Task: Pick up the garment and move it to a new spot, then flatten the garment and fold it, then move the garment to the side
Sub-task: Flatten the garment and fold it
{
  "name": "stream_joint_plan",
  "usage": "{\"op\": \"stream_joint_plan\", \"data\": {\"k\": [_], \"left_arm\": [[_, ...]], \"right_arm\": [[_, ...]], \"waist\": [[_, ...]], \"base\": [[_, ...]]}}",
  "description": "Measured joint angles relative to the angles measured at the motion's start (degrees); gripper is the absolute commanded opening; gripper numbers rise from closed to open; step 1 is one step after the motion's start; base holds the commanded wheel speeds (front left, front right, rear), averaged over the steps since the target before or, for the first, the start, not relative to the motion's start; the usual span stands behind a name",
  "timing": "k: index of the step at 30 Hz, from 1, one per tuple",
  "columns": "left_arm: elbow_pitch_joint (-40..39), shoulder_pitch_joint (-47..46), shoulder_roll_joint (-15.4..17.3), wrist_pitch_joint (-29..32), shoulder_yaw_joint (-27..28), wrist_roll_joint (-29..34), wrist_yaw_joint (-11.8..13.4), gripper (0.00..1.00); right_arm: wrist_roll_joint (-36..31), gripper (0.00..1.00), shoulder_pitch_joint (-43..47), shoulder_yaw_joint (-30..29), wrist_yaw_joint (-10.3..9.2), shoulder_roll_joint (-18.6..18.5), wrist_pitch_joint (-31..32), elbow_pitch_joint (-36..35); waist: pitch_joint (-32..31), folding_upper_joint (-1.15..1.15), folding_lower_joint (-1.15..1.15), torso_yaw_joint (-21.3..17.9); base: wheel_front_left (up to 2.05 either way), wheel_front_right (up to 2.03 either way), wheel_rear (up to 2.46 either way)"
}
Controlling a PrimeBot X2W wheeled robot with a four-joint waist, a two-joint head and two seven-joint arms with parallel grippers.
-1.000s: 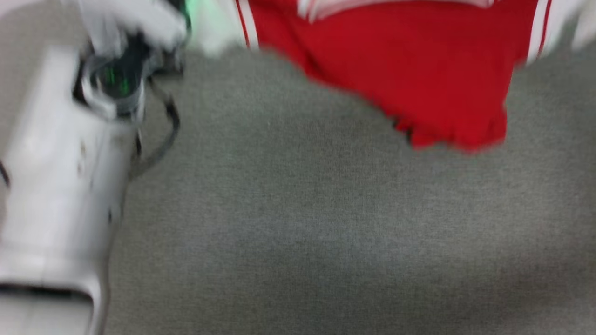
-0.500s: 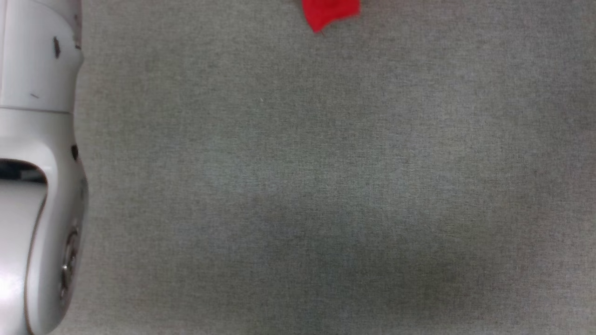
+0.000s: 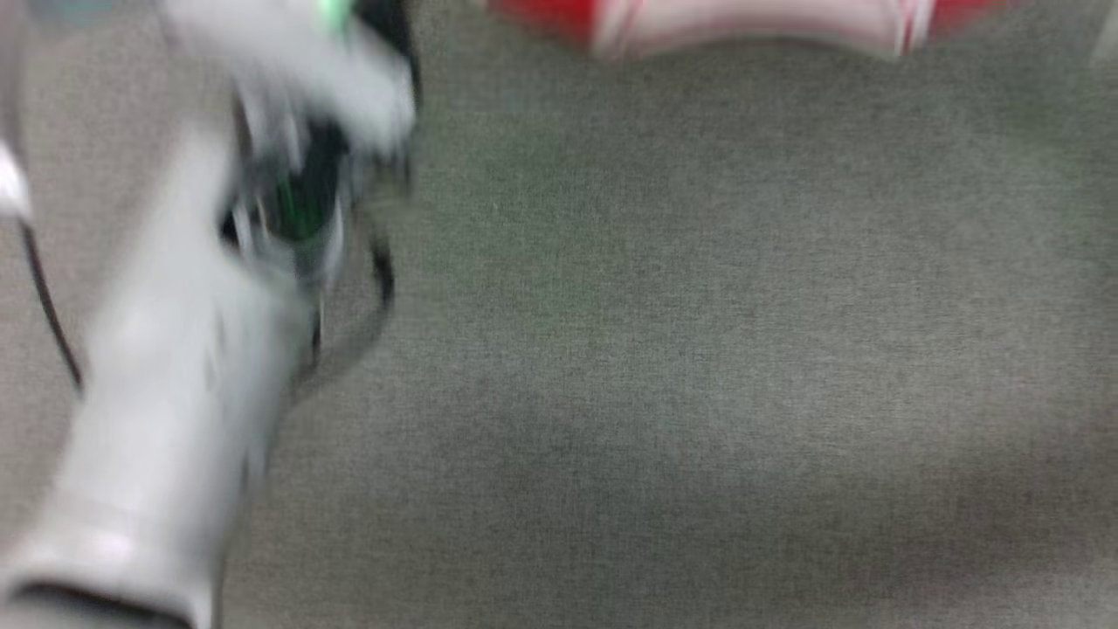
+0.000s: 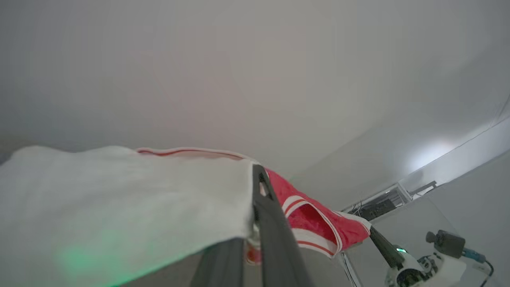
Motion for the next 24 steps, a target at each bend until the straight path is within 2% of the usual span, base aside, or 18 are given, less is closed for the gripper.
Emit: {"op": "stream_joint_plan", "data": {"k": [7,15,18,24], "left_arm": [[-8.4,21.6,6.4,-0.2,-5.5,-2.7,0.0,0.00],[-15.4,35.3,14.0,0.6,-10.3,-3.7,0.0,0.00],[-18.3,39.2,16.7,0.8,-11.5,-3.9,0.0,0.00],[-22.0,47.5,21.4,-0.5,-12.7,-3.2,0.7,0.00]], "right_arm": [[5.2,0.00,20.8,2.8,0.00,-8.9,2.7,-12.2],[7.2,0.00,36.1,4.8,0.00,-13.9,8.9,-24.8],[7.2,0.00,40.4,4.1,0.00,-16.3,10.3,-27.2],[7.2,0.00,49.2,2.5,0.00,-17.5,13.6,-31.5]], "waist": [[-3.4,0.00,0.00,0.0],[-8.7,0.00,0.00,0.0],[-10.7,0.00,0.00,0.1],[-14.2,0.00,0.00,0.3]], "base": [[0.00,0.00,0.00],[0.00,0.00,0.00],[0.00,0.00,0.00],[0.00,0.00,0.00]]}}
